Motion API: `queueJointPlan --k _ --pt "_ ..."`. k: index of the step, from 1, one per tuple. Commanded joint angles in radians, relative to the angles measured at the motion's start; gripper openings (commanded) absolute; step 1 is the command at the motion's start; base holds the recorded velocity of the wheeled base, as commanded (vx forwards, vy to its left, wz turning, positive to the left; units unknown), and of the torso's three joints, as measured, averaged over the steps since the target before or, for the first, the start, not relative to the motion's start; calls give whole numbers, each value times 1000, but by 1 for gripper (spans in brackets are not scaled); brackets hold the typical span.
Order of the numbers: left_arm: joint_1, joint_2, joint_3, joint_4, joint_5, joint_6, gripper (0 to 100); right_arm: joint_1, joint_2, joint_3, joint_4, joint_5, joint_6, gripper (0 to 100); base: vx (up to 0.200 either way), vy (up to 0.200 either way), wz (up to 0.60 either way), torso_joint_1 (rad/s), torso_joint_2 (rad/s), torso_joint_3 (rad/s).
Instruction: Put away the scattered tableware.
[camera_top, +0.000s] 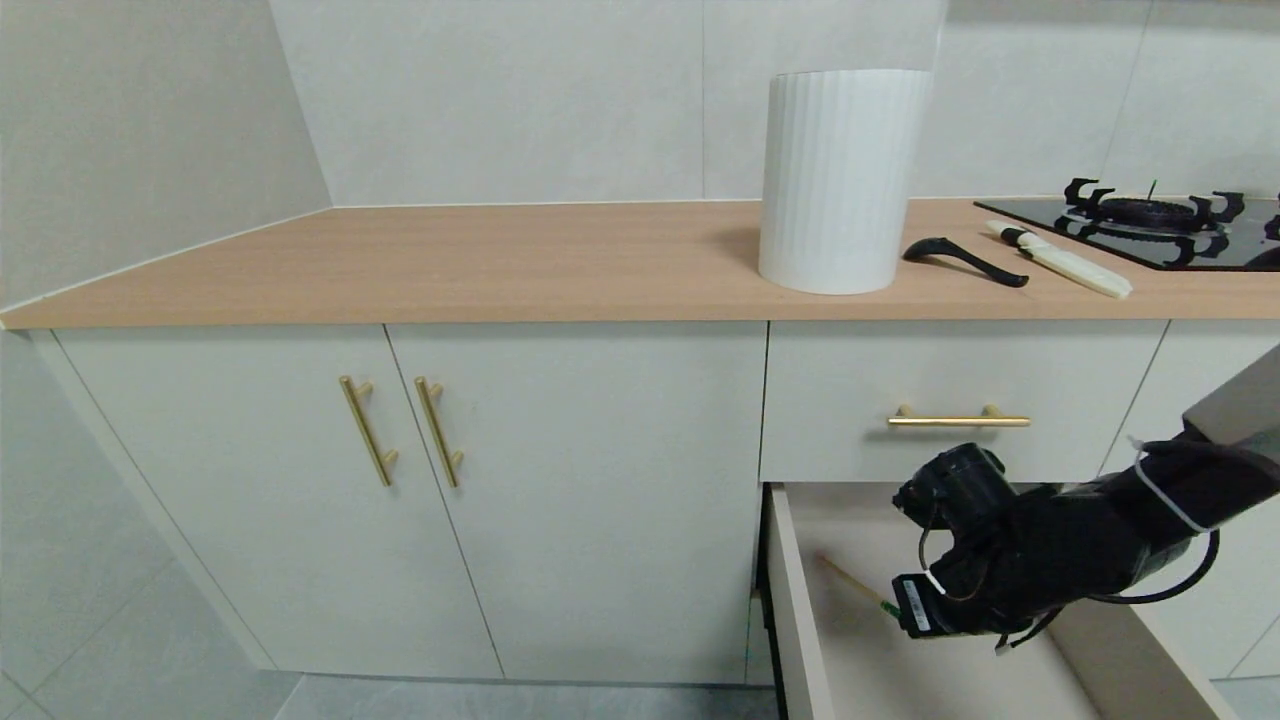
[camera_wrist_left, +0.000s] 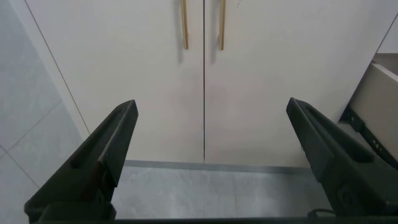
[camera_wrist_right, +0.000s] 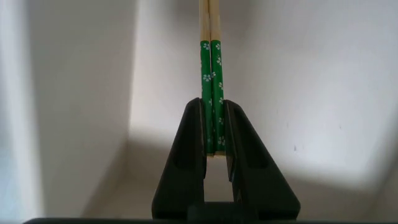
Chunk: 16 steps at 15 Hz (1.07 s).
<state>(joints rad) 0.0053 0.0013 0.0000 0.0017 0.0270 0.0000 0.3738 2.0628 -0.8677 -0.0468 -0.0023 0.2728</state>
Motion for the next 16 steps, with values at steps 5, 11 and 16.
queueJointPlan --k 5,11,16 --pt "-1 0 0 0 1 0 100 63 163 -5 -58 -41 42 0 0 0 0 0 0 0" --pt "1 0 0 0 1 0 100 88 260 -2 -142 -150 43 0 0 0 0 0 0 0" --pt "1 0 0 0 1 0 100 91 267 -7 -145 -157 62 0 0 0 0 0 0 0"
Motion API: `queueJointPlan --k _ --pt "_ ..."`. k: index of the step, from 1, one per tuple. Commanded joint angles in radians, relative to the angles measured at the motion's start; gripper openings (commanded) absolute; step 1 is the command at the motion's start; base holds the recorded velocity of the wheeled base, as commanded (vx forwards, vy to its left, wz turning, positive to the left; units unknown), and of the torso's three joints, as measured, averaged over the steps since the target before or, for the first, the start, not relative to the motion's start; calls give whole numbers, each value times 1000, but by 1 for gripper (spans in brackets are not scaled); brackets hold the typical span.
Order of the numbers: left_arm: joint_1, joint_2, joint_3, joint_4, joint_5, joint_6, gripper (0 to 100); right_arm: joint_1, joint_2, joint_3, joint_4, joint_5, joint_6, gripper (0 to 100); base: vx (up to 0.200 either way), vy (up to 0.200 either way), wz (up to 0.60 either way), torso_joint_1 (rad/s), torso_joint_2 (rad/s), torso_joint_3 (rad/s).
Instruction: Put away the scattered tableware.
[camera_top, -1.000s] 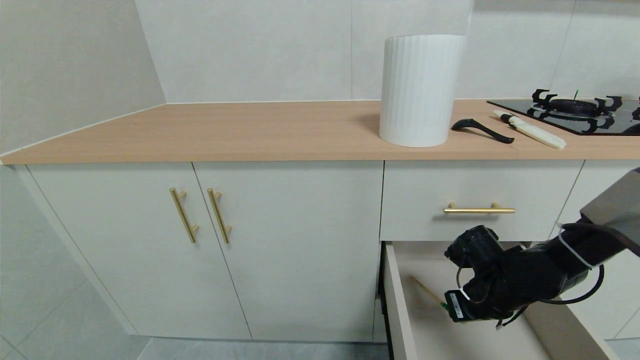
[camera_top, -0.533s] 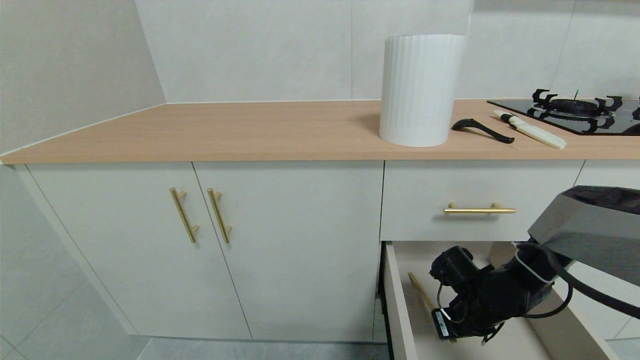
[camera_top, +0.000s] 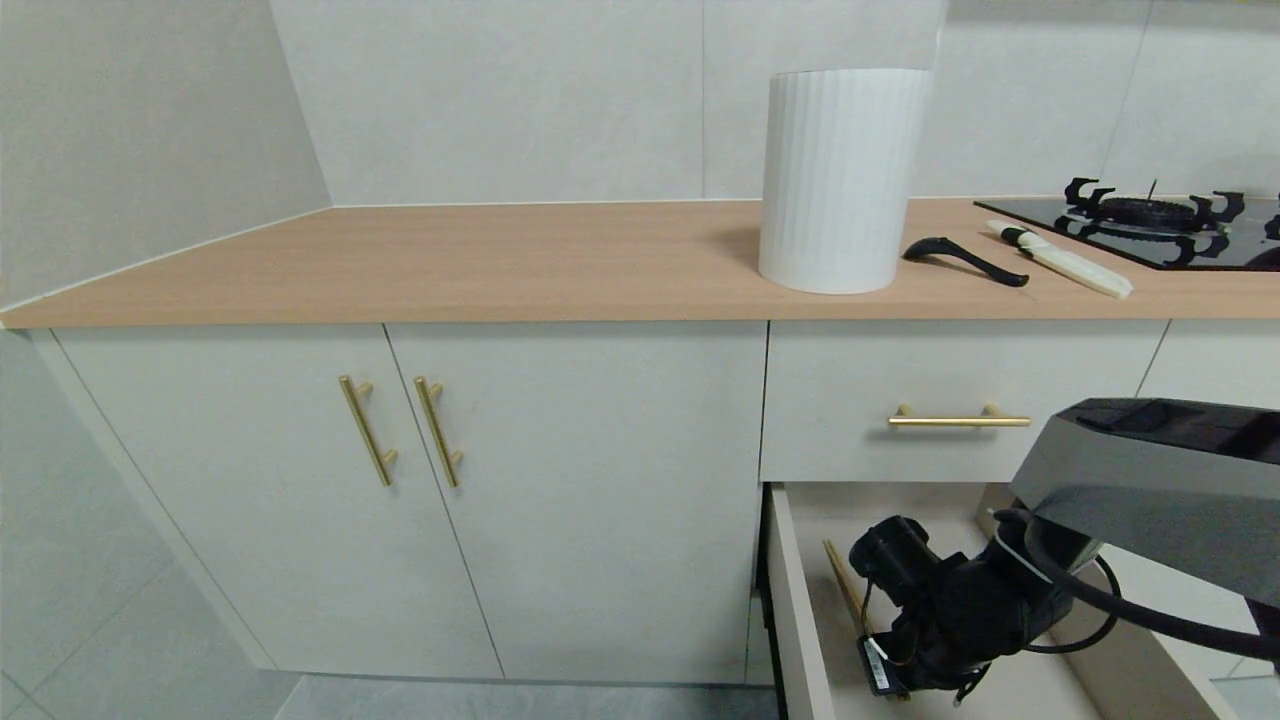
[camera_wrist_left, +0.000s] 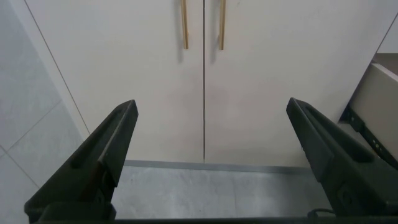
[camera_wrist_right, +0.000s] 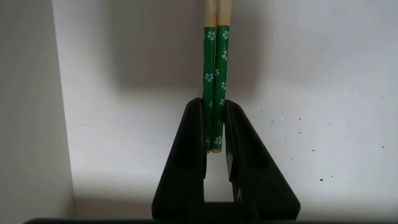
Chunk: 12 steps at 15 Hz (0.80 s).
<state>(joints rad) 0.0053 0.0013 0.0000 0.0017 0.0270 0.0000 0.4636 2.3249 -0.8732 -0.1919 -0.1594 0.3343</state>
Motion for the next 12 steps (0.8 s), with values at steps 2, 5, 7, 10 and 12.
queueJointPlan --k 2,5,7,10,12 --pt "1 0 0 0 1 0 100 1 5 -1 0 -3 0 0 0 0 0 0 0 0" --pt "-1 0 0 0 1 0 100 1 5 -1 0 -3 0 100 0 0 0 0 0 0" --pt "1 0 0 0 1 0 100 1 5 0 0 -3 0 100 0 0 0 0 0 0" --pt "1 0 0 0 1 0 100 4 -35 10 9 -3 0 100 0 0 0 0 0 0" --pt "-1 0 0 0 1 0 100 4 -168 30 28 -3 8 100 0 0 0 0 0 0"
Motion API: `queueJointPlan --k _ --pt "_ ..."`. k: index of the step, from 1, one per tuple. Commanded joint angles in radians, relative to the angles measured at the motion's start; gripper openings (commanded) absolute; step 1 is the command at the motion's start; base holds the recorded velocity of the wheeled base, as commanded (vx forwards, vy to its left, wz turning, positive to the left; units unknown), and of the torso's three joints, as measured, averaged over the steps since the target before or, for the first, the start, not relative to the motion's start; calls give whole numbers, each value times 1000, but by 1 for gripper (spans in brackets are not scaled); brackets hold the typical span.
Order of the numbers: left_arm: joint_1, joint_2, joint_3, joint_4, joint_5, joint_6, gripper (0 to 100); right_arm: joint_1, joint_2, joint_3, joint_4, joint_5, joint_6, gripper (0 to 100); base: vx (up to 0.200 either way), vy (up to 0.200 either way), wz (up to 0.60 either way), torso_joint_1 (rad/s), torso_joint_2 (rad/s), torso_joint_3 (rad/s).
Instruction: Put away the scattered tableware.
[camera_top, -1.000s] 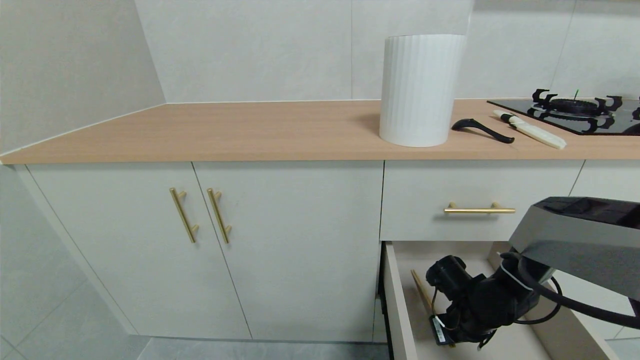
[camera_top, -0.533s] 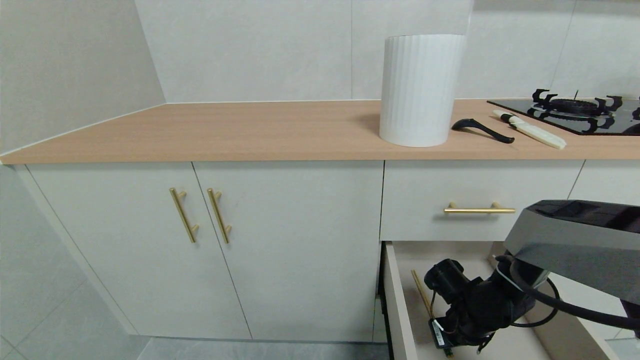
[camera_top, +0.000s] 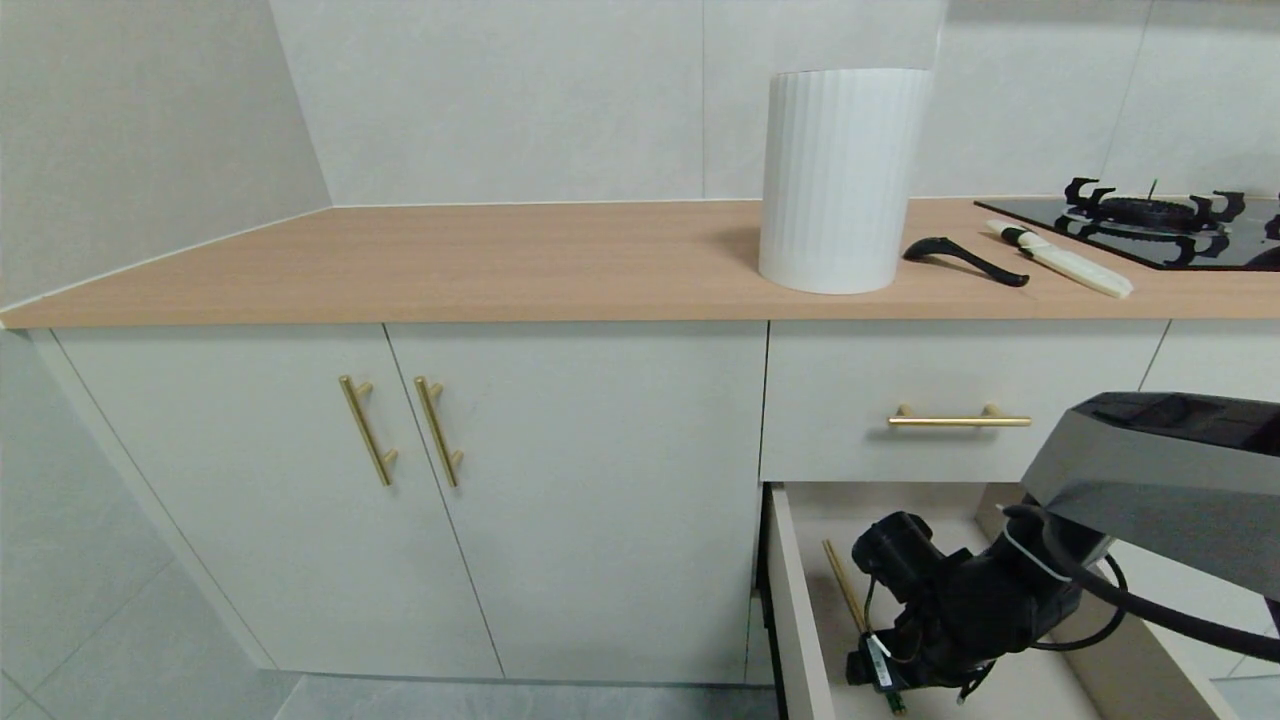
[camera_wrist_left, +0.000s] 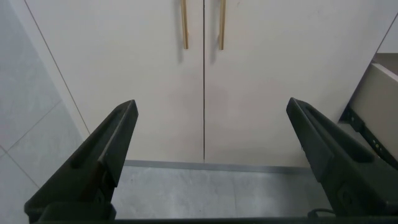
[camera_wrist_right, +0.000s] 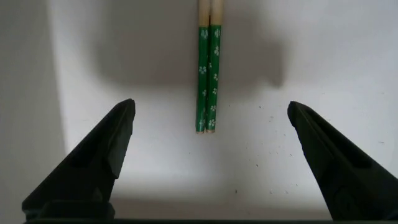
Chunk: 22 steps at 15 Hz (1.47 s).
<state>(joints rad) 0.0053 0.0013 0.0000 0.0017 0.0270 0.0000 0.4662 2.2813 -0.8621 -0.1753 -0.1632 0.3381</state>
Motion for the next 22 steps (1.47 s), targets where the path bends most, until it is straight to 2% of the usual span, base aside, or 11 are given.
queueJointPlan --k 1,4,7,10,14,19,22 --pt "1 0 0 0 1 0 100 0 -180 25 27 1 4 100 0 0 0 0 0 0" --pt "1 0 0 0 1 0 100 -8 -506 26 192 10 -4 100 0 0 0 0 0 0" --pt "1 0 0 0 1 0 100 -11 -737 26 235 1 -42 100 0 0 0 0 0 0" --pt "1 0 0 0 1 0 100 -81 -887 26 235 1 -122 100 0 0 0 0 0 0" --pt "1 0 0 0 1 0 100 -156 -950 15 231 4 -179 100 0 0 0 0 0 0" --pt "-1 0 0 0 1 0 100 -164 -950 17 231 1 -200 100 0 0 0 5 -20 -8" --pt "1 0 0 0 1 0 100 -166 -947 17 231 -1 -200 100 0 0 0 77 -240 -251"
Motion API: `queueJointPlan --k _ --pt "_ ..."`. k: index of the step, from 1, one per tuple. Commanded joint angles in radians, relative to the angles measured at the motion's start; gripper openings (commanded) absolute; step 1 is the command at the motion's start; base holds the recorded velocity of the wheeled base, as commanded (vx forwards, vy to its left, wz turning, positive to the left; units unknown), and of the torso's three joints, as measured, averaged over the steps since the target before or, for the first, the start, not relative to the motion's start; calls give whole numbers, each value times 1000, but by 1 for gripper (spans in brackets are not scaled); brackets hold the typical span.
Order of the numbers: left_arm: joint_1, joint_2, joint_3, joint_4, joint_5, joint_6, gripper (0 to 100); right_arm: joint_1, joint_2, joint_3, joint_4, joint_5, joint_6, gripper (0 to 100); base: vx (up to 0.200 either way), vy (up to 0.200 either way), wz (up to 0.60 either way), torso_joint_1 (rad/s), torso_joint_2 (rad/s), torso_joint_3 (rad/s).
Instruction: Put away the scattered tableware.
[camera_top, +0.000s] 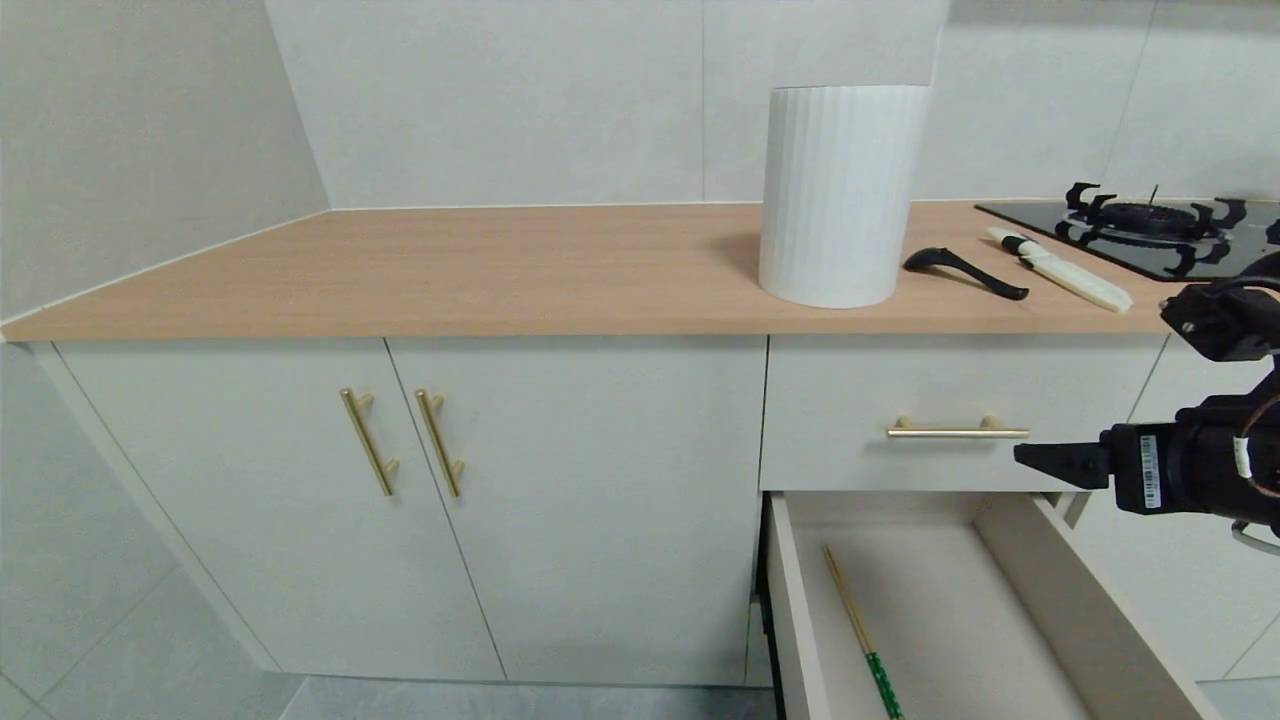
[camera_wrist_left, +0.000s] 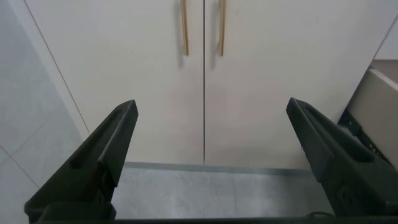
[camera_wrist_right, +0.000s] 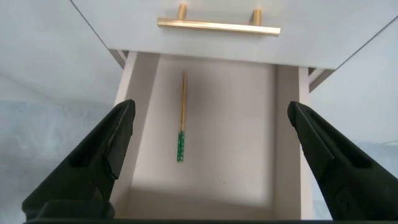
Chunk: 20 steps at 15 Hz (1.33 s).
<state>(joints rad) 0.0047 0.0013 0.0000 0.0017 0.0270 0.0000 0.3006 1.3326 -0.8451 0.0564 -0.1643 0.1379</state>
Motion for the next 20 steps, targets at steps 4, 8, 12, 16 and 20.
queueJointPlan --k 4,8,12,16,20 --pt "1 0 0 0 1 0 100 -15 0 0 -6 2 0 100 0 0 0 132 -498 -301" --pt "0 0 0 0 1 0 100 -15 -1 0 -7 2 -1 100 0 0 0 166 -474 -303" --pt "0 0 0 0 1 0 100 -15 4 0 -7 3 -1 100 0 0 0 183 -476 -297" --pt "1 0 0 0 1 0 100 -15 13 4 -46 3 -1 100 0 0 0 202 -486 -279" --pt "1 0 0 0 1 0 100 -20 123 1 -135 2 -1 100 0 0 0 57 -123 -70"
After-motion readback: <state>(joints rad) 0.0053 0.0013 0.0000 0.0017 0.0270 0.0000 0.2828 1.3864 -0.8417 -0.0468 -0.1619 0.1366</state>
